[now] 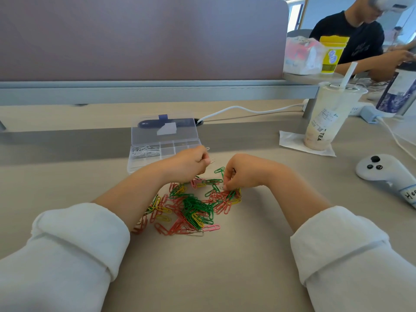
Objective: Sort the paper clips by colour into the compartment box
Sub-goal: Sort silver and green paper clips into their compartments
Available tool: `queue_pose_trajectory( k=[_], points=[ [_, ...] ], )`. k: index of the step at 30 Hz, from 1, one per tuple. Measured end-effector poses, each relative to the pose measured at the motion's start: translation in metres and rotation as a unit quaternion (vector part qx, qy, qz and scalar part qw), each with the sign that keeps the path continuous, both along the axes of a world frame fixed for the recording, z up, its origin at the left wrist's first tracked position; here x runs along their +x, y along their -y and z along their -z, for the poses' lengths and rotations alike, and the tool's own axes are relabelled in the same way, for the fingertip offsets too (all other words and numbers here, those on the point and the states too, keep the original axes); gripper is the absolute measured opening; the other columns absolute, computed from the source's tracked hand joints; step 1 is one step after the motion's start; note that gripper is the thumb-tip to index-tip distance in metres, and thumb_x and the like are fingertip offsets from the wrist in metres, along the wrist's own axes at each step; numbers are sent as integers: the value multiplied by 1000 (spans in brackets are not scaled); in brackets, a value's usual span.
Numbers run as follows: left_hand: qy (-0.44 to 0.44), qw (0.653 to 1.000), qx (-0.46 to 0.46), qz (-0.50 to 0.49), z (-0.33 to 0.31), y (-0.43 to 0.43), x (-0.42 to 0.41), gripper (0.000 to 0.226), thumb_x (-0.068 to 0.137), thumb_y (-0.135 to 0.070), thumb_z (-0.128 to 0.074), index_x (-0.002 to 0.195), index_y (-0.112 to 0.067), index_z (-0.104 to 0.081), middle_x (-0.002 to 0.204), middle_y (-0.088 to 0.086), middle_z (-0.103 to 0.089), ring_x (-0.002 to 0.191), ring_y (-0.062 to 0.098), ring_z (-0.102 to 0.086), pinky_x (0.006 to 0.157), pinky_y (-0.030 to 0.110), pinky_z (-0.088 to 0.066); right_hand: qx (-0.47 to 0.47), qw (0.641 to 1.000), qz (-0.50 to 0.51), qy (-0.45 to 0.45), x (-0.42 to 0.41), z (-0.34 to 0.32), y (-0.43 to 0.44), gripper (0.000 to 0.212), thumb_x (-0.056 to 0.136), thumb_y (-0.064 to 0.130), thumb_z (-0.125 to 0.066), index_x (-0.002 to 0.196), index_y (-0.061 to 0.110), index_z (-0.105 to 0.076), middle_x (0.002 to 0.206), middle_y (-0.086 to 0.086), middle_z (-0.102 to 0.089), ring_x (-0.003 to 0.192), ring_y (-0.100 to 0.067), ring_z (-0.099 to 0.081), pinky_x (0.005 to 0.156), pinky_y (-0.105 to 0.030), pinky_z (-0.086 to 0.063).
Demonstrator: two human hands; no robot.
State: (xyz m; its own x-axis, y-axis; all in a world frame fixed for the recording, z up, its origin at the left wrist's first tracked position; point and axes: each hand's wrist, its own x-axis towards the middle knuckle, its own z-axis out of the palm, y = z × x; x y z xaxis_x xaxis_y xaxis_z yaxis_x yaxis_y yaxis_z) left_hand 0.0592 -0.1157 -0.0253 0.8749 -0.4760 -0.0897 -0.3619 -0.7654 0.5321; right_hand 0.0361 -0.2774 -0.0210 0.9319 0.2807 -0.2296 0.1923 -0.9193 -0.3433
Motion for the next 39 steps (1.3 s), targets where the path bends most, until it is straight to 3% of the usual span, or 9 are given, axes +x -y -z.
queue_pose_trajectory(
  k=[8,12,15,18,25,29,33,36,39],
  points=[
    [17,1000,-21,-5,-3,-4,-2,10,99,-17,-34,102,-17,-43,77,-8,-62,53,3,-42,49,16,-34,23,1000,-8,-7,-1,-2,-6,14,92,17,-45,89,8,-55,80,-4,-55,69,-16,-46,57,-21,-34],
    [1,1000,-17,-9,-5,-9,-2,29,98,-10,-30,112,-26,-50,69,-7,-58,43,-1,-42,37,8,-30,77,997,5,-18,-2,-1,-2,7,95,14,-41,97,15,-47,70,5,-52,61,-6,-45,57,-19,-36],
    [-20,1000,9,-10,-5,-9,-4,32,95,-4,-29,105,-18,-56,66,-6,-54,52,5,-43,45,14,-33,116,993,16,-28,2,2,-1,17,94,8,-37,100,18,-49,64,4,-53,57,-7,-46,55,-22,-36],
    [-14,1000,-1,-18,-2,-8,-8,24,98,-11,-29,98,-16,-52,68,-5,-50,59,8,-43,53,22,-34,140,989,27,-30,1,3,1,21,96,8,-37,87,19,-52,64,4,-53,55,-8,-43,55,-21,-34],
    [36,999,19,9,-1,4,-29,44,99,-38,-28,64,-15,-41,64,0,-44,63,15,-43,64,29,-35,86,995,37,39,-12,2,16,41,93,40,-48,59,18,-44,58,5,-41,54,-8,-37,52,-21,-29],
    [93,994,64,0,0,10,-38,54,97,-46,-27,56,-13,-36,56,4,-39,55,17,-40,66,34,-38,56,998,41,11,-21,4,27,18,77,32,-73,73,17,-64,62,8,-49,57,-5,-43,53,-19,-32],
    [95,992,79,29,1,7,-42,32,98,-36,-37,81,-22,-60,87,-3,-61,83,13,-54,76,28,-41,59,997,51,11,-27,3,29,14,75,28,-76,79,16,-70,62,9,-51,59,-5,-45,53,-19,-33],
    [130,982,126,51,2,6,-46,17,90,-34,-54,101,-27,-65,78,-15,-49,78,8,-45,71,23,-36,49,997,50,14,-27,7,25,16,76,31,-74,78,16,-69,65,9,-54,62,-7,-47,53,-19,-33],
    [152,973,167,48,3,4,-45,22,85,-39,-60,103,-27,-66,87,-12,-46,84,7,-42,73,24,-35,53,997,47,29,-26,11,21,21,82,34,-67,79,14,-68,66,4,-54,63,-11,-47,53,-19,-34]
  ],
)
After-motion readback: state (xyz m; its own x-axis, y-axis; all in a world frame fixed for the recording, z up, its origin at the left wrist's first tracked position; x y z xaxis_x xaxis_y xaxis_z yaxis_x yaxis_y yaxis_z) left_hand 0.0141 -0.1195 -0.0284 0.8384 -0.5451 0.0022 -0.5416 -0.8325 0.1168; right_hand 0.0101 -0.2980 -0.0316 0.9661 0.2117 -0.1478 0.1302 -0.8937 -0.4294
